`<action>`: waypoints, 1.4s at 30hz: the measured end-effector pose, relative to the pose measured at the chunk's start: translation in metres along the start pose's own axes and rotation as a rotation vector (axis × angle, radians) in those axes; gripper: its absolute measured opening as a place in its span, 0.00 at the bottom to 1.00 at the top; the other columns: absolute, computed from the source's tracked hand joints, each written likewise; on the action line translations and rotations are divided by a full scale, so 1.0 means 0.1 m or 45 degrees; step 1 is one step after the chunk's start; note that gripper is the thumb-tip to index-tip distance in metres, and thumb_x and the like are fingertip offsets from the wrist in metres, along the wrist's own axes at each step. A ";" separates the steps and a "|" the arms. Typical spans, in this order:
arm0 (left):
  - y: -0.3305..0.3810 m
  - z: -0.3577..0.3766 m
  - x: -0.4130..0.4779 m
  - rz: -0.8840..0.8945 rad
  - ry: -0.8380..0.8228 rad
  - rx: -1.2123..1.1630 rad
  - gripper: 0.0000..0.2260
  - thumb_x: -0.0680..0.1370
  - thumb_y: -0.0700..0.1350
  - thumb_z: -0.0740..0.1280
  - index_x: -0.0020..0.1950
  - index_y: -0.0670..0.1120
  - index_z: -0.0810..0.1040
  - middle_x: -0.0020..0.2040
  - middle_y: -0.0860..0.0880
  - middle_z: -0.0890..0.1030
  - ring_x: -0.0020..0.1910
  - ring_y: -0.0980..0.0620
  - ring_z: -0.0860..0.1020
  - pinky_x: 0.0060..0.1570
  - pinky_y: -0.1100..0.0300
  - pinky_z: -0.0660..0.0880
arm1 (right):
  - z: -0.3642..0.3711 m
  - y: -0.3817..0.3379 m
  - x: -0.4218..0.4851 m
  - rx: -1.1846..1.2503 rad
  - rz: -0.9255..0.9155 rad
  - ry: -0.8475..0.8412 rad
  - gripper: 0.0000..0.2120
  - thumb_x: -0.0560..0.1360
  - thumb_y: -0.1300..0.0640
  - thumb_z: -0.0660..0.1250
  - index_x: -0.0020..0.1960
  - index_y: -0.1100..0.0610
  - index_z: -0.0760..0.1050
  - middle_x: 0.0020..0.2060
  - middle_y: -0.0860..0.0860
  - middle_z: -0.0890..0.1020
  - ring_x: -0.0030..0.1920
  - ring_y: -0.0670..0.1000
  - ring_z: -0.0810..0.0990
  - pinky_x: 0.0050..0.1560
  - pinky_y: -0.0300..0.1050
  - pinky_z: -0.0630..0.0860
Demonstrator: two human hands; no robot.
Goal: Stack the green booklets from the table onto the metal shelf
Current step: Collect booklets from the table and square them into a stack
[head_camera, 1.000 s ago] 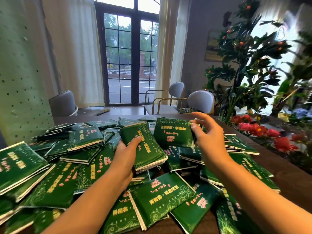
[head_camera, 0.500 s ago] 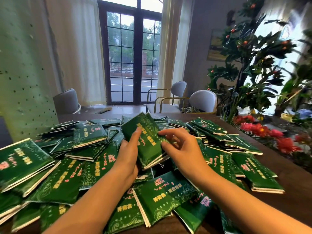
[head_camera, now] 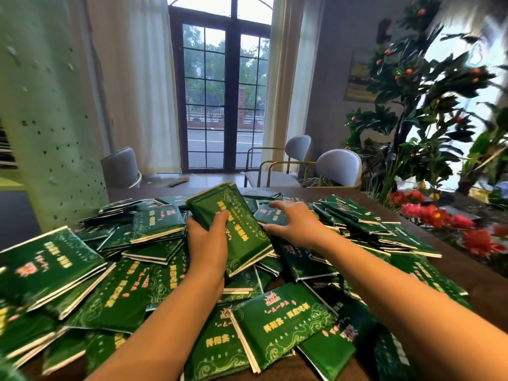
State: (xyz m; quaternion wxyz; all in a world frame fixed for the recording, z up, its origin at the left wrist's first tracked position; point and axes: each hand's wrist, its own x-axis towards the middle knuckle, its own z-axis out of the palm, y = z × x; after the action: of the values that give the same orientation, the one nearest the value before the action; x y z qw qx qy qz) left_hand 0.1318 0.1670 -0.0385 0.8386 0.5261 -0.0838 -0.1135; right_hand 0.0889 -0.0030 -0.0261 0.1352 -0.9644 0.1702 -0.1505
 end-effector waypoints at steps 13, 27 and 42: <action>0.02 0.01 -0.04 0.003 -0.022 0.182 0.15 0.78 0.45 0.66 0.63 0.46 0.69 0.57 0.43 0.78 0.54 0.42 0.78 0.56 0.45 0.77 | -0.12 0.08 -0.18 0.028 -0.201 0.337 0.15 0.80 0.49 0.59 0.61 0.53 0.78 0.53 0.51 0.83 0.51 0.54 0.80 0.46 0.48 0.74; -0.03 0.04 -0.16 -0.233 -0.288 0.351 0.14 0.78 0.47 0.66 0.59 0.42 0.69 0.54 0.38 0.80 0.46 0.43 0.81 0.36 0.56 0.77 | -0.09 -0.02 -0.76 0.362 -0.668 0.690 0.20 0.79 0.50 0.57 0.66 0.60 0.73 0.58 0.48 0.78 0.59 0.40 0.75 0.61 0.28 0.68; -0.02 0.07 -0.26 -0.502 -0.510 0.011 0.22 0.73 0.47 0.70 0.65 0.41 0.74 0.45 0.37 0.83 0.34 0.43 0.82 0.30 0.52 0.80 | -0.01 0.00 -1.03 -0.016 -0.848 0.325 0.22 0.83 0.46 0.47 0.70 0.54 0.69 0.70 0.49 0.70 0.74 0.49 0.62 0.73 0.51 0.56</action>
State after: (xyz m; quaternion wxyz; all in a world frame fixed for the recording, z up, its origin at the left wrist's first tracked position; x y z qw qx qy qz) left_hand 0.1044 0.1672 -0.0374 0.7649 0.5028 -0.1443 -0.3759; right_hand -0.0034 0.0351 -0.0500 0.0504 -0.9413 -0.1369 -0.3045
